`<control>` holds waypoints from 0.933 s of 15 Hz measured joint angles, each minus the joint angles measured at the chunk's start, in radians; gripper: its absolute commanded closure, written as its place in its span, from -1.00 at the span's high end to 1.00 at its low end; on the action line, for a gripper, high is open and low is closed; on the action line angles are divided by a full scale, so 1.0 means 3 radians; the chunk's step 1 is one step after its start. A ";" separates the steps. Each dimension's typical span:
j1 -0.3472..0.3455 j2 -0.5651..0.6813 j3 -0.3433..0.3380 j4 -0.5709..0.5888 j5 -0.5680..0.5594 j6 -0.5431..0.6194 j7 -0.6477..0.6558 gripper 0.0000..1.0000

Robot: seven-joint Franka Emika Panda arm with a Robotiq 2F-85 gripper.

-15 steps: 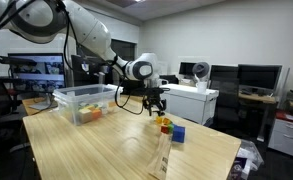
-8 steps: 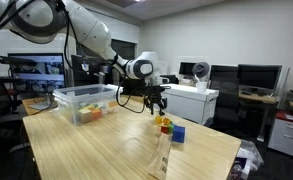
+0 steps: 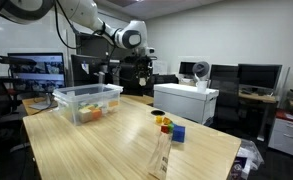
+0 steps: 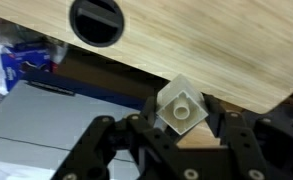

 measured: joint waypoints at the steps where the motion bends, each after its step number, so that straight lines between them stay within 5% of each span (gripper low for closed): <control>1: 0.0004 -0.0141 0.0098 -0.0132 0.0106 -0.0059 -0.0074 -0.47; 5: 0.0012 -0.0773 0.0350 -0.0766 0.0635 -0.0454 -0.0505 -0.47; 6: 0.0020 -0.0906 0.0353 -0.0910 0.0725 -0.0577 -0.0597 -0.19; 7: 0.0026 -0.1020 0.0347 -0.1042 0.0791 -0.0672 -0.0667 0.53; 11: 0.0111 -0.1271 0.0208 -0.1401 0.0803 -0.0877 -0.0735 0.94; 14: 0.0184 -0.1285 0.0069 -0.1481 0.0781 -0.0877 -0.0735 1.00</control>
